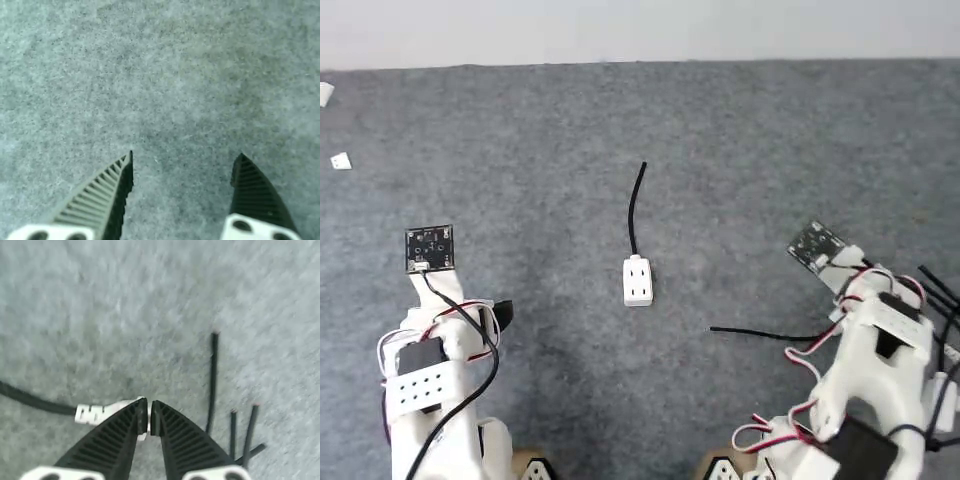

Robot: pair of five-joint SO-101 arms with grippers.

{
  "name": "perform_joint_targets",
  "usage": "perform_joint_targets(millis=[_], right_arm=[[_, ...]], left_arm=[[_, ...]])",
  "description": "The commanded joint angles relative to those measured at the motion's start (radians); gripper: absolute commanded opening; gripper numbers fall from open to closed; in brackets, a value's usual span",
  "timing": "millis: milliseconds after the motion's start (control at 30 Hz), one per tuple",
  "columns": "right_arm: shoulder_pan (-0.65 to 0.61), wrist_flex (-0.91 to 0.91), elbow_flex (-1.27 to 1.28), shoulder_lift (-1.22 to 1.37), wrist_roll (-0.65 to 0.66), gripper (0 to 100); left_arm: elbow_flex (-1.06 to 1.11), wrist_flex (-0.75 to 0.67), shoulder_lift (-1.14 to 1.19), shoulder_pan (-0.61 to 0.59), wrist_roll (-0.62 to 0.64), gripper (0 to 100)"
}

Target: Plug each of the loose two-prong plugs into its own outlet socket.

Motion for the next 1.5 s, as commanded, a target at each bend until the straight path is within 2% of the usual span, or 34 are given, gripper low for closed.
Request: perform_joint_targets(millis=[0, 333, 500, 667, 767, 833, 900, 1067, 1133, 1267, 1367, 1467], right_arm=[[0.070, -0.022, -0.009, 0.016, 0.051, 0.9], [0.140, 0.082, -0.014, 0.012, 0.127, 0.9], [0.071, -0.097, -0.023, -0.067, -0.092, 0.9], [-0.015, -0.349, 0.012, -0.093, -0.112, 1.2], [-0.038, -0.306, 0.015, -0.093, -0.222, 2.9], [-0.047, -0.240, 0.009, -0.093, -0.222, 4.9], [-0.070, -0.159, 0.005, -0.091, -0.140, 4.1], [-0.116, 0.099, 0.003, -0.087, 0.295, 1.0], [-0.114, 0.206, -0.023, -0.090, 0.428, 1.0], [-0.084, 0.386, -0.129, -0.079, 0.520, 1.0], [-0.039, 0.532, -0.180, -0.079, 0.646, 1.0], [-0.005, 0.610, -0.204, -0.079, 0.710, 1.0]], left_arm=[[-0.008, -0.017, -0.017, 0.003, 0.002, 30], [-0.008, -0.017, -0.017, 0.006, 0.002, 30], [-0.008, -0.017, -0.017, 0.006, 0.002, 30], [-0.008, -0.017, -0.017, 0.003, 0.002, 30], [-0.008, -0.017, -0.017, 0.003, 0.002, 30], [-0.008, -0.017, -0.017, 0.003, 0.002, 30], [-0.008, -0.017, -0.017, 0.005, 0.002, 30], [-0.008, -0.017, -0.017, 0.003, 0.002, 30], [-0.008, -0.017, -0.017, 0.003, 0.002, 30], [-0.008, -0.017, -0.017, 0.002, 0.002, 30], [-0.008, -0.017, -0.017, 0.002, 0.000, 30], [-0.008, -0.017, -0.017, 0.002, 0.000, 30]])
